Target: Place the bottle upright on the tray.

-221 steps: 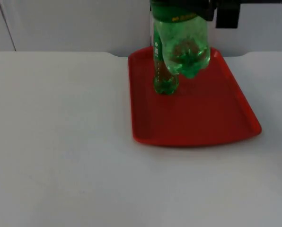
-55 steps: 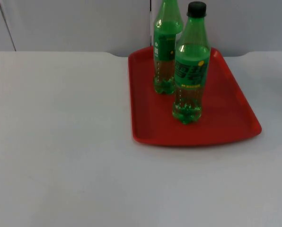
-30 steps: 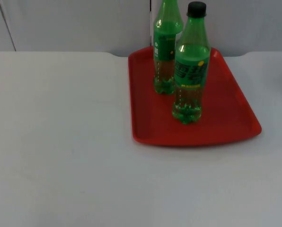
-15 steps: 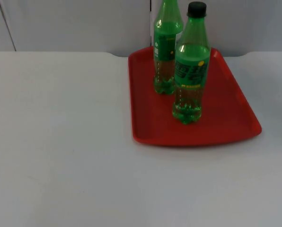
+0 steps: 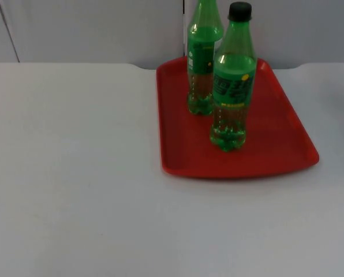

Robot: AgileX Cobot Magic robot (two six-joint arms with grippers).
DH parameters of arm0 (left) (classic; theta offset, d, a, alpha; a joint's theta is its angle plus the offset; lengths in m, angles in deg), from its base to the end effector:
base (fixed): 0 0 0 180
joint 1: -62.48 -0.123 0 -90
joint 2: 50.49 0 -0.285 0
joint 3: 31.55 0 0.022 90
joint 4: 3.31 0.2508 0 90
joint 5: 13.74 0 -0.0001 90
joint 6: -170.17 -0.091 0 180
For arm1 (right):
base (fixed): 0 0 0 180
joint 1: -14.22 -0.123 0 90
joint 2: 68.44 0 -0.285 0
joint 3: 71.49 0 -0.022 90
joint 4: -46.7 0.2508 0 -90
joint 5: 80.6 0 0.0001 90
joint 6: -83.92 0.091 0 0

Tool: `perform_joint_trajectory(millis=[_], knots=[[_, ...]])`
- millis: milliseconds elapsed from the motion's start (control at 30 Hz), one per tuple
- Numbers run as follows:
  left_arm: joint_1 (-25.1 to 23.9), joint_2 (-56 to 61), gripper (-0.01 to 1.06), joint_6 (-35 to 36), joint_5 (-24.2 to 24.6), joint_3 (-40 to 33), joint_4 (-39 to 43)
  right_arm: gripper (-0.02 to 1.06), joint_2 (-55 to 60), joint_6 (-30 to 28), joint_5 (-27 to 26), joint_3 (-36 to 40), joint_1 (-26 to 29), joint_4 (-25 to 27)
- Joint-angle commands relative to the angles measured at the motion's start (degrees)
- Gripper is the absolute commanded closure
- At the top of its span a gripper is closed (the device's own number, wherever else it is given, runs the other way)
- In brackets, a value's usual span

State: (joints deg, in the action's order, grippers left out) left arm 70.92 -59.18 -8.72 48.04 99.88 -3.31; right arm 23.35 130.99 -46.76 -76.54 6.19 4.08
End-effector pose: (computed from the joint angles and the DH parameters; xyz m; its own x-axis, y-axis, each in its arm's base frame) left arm -0.0031 0.0005 0.2759 -0.4829 0.0521 -0.8741 0.1374 0.9904 -0.0169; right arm 0.3371 0.0128 0.4111 -0.3454 0.1085 -0.9322 0.2763 0.9610 0.0095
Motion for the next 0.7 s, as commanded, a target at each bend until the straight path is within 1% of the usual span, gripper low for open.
perform_joint_trajectory(millis=[0, 67, 100, 133, 167, 300, 367, 467, 500, 533, 633, 667], knots=[[0.2, 0.2, 0.03, 0.3, -0.2, -0.2, 0.4, -0.01, -0.5, -10.1, 1.2, 0.1, 0.2, 8.7], [0.2, 0.2, 0.03, 0.3, -0.2, -0.2, 0.4, -0.01, -0.9, -20.2, 1.9, 0.1, -0.2, 18.1], [0.2, 0.2, 0.03, 0.3, -0.2, -0.2, 0.4, -0.01, -0.9, -20.2, 1.9, 0.1, -0.2, 18.1], [0.2, 0.2, 0.03, 0.3, -0.2, -0.2, 0.4, -0.01, -1.6, -24.7, 2.8, 0.2, -0.8, 21.7], [0.2, 0.2, 0.03, 0.3, -0.2, -0.2, 0.4, -0.01, -2.0, -26.8, 3.1, 0.4, -1.3, 23.6], [0.2, 0.2, 0.03, 0.3, -0.2, -0.2, 0.5, -0.01, -4.3, -27.7, 3.2, 2.5, -2.9, 24.0], [0.2, 0.2, 0.03, 0.3, -0.2, -0.2, 0.5, -0.01, -6.6, -28.9, 3.0, 4.9, -4.0, 24.0], [0.2, 0.2, 0.03, 0.3, -0.2, -0.2, 0.5, -0.01, -10.4, -29.1, 2.8, 9.4, -5.4, 23.9], [0.2, 0.2, 0.03, 0.3, -0.2, -0.2, 0.5, -0.01, -10.4, -29.1, 2.8, 9.4, -5.4, 23.9], [0.2, 0.2, 0.03, 0.3, -0.2, -0.2, 0.5, -0.01, -11.9, -29.1, 2.8, 10.7, -5.4, 25.1], [0.2, 0.2, 0.03, 0.3, -0.2, -0.2, 0.5, -0.01, -16.2, -33.1, 2.8, 14.8, -5.4, 29.1], [0.2, 0.2, 0.03, 0.3, -0.2, -0.2, 0.5, -0.01, -16.2, -33.1, 2.8, 14.8, -5.4, 29.1]])
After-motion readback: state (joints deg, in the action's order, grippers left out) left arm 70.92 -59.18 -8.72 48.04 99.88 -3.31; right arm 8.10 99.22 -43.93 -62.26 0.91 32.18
